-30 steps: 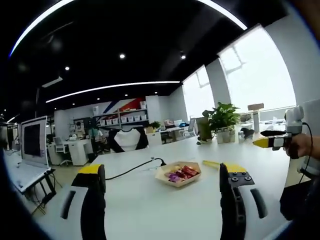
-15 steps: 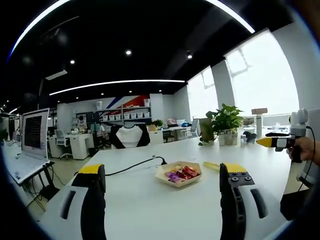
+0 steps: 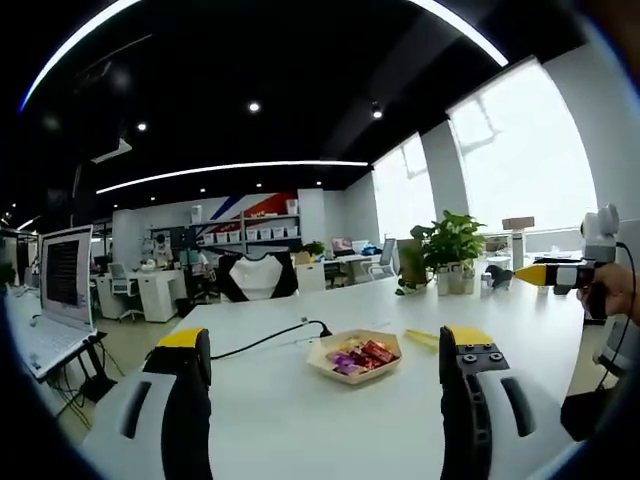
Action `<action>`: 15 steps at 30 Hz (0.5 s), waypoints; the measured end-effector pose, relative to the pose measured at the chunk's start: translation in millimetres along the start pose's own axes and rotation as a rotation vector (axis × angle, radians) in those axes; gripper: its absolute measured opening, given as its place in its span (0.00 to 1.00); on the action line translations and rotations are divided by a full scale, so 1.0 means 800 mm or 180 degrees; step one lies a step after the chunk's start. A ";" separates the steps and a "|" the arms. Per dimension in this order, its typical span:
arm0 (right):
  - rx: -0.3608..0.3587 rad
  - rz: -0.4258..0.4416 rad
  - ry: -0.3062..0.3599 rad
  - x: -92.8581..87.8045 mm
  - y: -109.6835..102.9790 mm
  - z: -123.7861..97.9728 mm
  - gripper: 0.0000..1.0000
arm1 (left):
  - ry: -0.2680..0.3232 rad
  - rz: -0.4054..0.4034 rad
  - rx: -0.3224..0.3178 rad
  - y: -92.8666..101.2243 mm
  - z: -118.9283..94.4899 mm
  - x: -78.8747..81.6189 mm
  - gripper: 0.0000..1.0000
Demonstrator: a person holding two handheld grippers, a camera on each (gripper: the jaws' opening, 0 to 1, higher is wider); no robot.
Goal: Place the target food into the container with the food tongs after gripping and lifting it, then release it inside without dropping or visibly crushing the food.
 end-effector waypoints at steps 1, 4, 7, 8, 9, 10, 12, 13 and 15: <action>0.0014 -0.0013 -0.0007 0.000 -0.001 0.001 0.99 | -0.0024 0.0041 -0.0008 0.001 0.000 0.000 1.00; 0.0069 0.0007 -0.0009 -0.001 -0.005 0.002 0.99 | -0.0013 0.0078 0.0016 0.001 -0.002 0.004 1.00; 0.0133 -0.0021 -0.0207 -0.015 -0.007 0.005 0.99 | 0.0003 0.0070 0.0020 0.001 -0.001 0.006 1.00; 0.0122 -0.0047 -0.0212 -0.017 -0.006 0.007 0.99 | 0.0003 0.0075 0.0023 0.001 -0.001 0.006 1.00; 0.0105 -0.0040 -0.0189 -0.017 -0.005 0.007 0.99 | -0.0004 0.0095 0.0031 0.001 -0.001 0.006 1.00; 0.0097 -0.0030 -0.0180 -0.020 -0.005 0.007 0.99 | -0.0008 0.0100 0.0029 0.001 -0.002 0.007 1.00; 0.0127 0.0011 -0.0186 -0.023 -0.007 0.006 0.99 | -0.0006 0.0095 0.0026 0.000 -0.002 0.007 1.00; 0.0128 0.0026 -0.0183 -0.024 -0.007 0.005 0.99 | -0.0001 0.0098 0.0035 0.000 -0.002 0.008 1.00; 0.0137 0.0016 -0.0183 -0.025 -0.007 0.006 0.99 | -0.0001 0.0102 0.0036 -0.001 -0.001 0.008 1.00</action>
Point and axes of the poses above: the point that each gripper's makers call its tool centre point, and the gripper's own axes: z roughly forward along the fingers, y roughly to its right, x roughly out of its top, the point moved 1 cm from there along -z, roughly backward along the fingers, and after that the axes turned 2 degrees about y, right-handed, at the moved point
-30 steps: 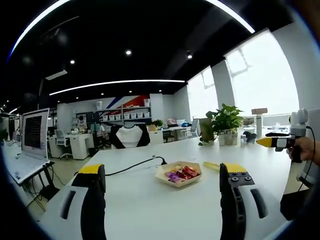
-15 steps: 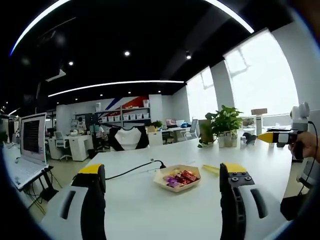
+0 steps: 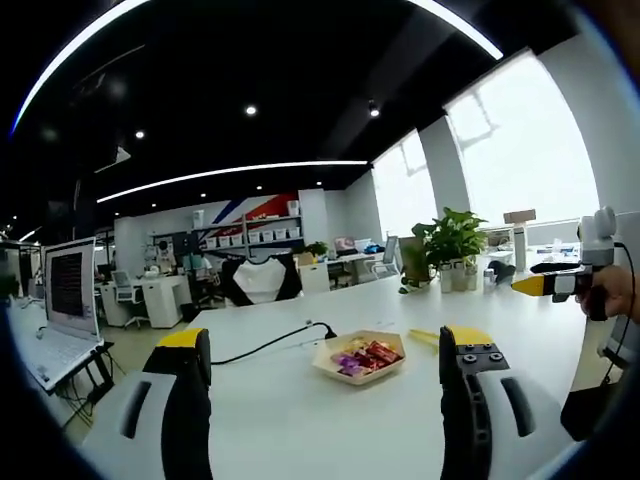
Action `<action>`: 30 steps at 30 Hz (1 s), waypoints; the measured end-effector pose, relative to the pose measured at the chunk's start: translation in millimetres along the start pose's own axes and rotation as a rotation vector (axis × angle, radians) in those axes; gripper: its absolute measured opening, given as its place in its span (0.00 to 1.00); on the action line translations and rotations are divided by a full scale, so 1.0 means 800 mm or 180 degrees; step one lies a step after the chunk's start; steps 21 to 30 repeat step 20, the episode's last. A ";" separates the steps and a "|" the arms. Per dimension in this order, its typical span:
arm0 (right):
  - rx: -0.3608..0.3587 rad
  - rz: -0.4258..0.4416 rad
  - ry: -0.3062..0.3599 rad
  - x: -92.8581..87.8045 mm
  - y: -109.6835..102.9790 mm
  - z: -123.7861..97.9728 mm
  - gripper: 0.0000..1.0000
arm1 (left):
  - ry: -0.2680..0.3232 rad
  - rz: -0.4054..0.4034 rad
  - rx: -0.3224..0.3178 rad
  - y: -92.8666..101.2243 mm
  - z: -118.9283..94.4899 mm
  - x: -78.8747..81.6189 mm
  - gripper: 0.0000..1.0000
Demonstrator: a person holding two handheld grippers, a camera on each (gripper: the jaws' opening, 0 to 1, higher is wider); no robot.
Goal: Place the target food into the container with the food tongs after gripping and lifting it, then release it inside without dropping or visibly crushing the food.
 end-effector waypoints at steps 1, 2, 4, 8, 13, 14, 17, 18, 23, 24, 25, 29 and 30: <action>-0.0001 -0.0008 -0.0012 -0.001 0.000 0.001 0.99 | -0.0004 -0.0004 -0.0005 0.000 0.001 0.000 1.00; -0.0007 -0.0018 -0.0043 -0.004 0.001 0.002 0.99 | -0.0010 -0.0012 -0.0008 0.001 0.002 -0.001 1.00; -0.0011 -0.0038 -0.0077 -0.006 0.002 0.003 0.99 | -0.0014 -0.0014 -0.0007 0.001 0.002 -0.001 1.00; -0.0038 -0.0002 -0.0024 -0.003 0.003 0.003 0.99 | -0.0050 -0.0015 -0.0023 0.002 0.004 -0.006 1.00; -0.0017 0.0003 0.0020 0.003 0.001 0.005 0.99 | -0.0056 -0.0019 -0.0009 0.000 0.003 -0.007 1.00; -0.0002 0.0002 0.0016 0.003 -0.001 0.005 0.99 | -0.0044 -0.0030 -0.0009 0.000 0.002 -0.006 1.00; 0.0004 0.0014 0.0004 0.002 -0.003 0.005 0.99 | -0.0039 -0.0022 -0.0007 -0.001 0.001 -0.005 1.00; 0.0012 0.0015 0.0000 0.002 -0.004 0.004 0.99 | -0.0039 -0.0022 -0.0004 -0.001 0.001 -0.005 1.00; 0.0021 0.0013 -0.0004 0.002 -0.005 0.004 0.99 | -0.0036 -0.0037 -0.0004 -0.002 0.000 -0.005 1.00; 0.0021 0.0013 -0.0004 0.002 -0.005 0.004 0.99 | -0.0036 -0.0037 -0.0004 -0.002 0.000 -0.005 1.00; 0.0021 0.0013 -0.0004 0.002 -0.005 0.004 0.99 | -0.0036 -0.0037 -0.0004 -0.002 0.000 -0.005 1.00; 0.0021 0.0013 -0.0004 0.002 -0.005 0.004 0.99 | -0.0036 -0.0037 -0.0004 -0.002 0.000 -0.005 1.00; 0.0021 0.0013 -0.0004 0.002 -0.005 0.004 0.99 | -0.0036 -0.0037 -0.0004 -0.002 0.000 -0.005 1.00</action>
Point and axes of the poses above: the point that each gripper's makers call its tool centre point, and the gripper's own axes: z roughly forward along the fingers, y roughly to its right, x roughly out of its top, the point moved 1 cm from there along -z, roughly backward along the fingers, and after that the axes turned 2 degrees about y, right-handed, at the moved point
